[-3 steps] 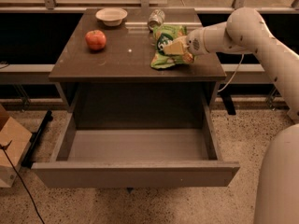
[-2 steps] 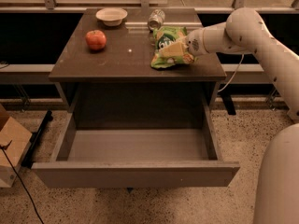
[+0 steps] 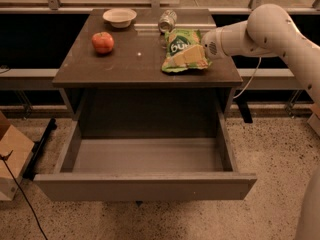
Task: Place green rice chip bag into top drawer
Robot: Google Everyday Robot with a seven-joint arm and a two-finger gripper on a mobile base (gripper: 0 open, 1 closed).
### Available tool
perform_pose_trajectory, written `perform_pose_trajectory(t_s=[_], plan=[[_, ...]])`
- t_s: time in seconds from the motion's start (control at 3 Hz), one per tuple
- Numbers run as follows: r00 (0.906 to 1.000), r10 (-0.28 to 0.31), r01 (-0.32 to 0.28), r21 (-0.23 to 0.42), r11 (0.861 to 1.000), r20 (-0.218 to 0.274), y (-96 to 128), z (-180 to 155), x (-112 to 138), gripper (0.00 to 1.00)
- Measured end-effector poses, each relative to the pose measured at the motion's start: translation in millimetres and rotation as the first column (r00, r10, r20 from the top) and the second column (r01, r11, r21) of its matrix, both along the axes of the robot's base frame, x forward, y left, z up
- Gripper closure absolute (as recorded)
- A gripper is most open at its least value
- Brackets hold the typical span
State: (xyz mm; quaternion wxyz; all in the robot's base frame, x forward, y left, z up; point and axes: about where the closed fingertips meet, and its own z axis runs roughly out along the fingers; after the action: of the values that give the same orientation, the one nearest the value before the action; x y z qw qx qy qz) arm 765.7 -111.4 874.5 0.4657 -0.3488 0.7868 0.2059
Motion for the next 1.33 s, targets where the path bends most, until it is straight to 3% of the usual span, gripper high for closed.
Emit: perform_pose_trajectory(t_s=[0.67,1.33], plan=[[0.9998,-0.015,0.015,-0.048,0.999,0.014,-3,-10,3,0.00],[0.9967,-0.074,0.073,-0.045,0.996,-0.033,-19,-36,14,0.00]])
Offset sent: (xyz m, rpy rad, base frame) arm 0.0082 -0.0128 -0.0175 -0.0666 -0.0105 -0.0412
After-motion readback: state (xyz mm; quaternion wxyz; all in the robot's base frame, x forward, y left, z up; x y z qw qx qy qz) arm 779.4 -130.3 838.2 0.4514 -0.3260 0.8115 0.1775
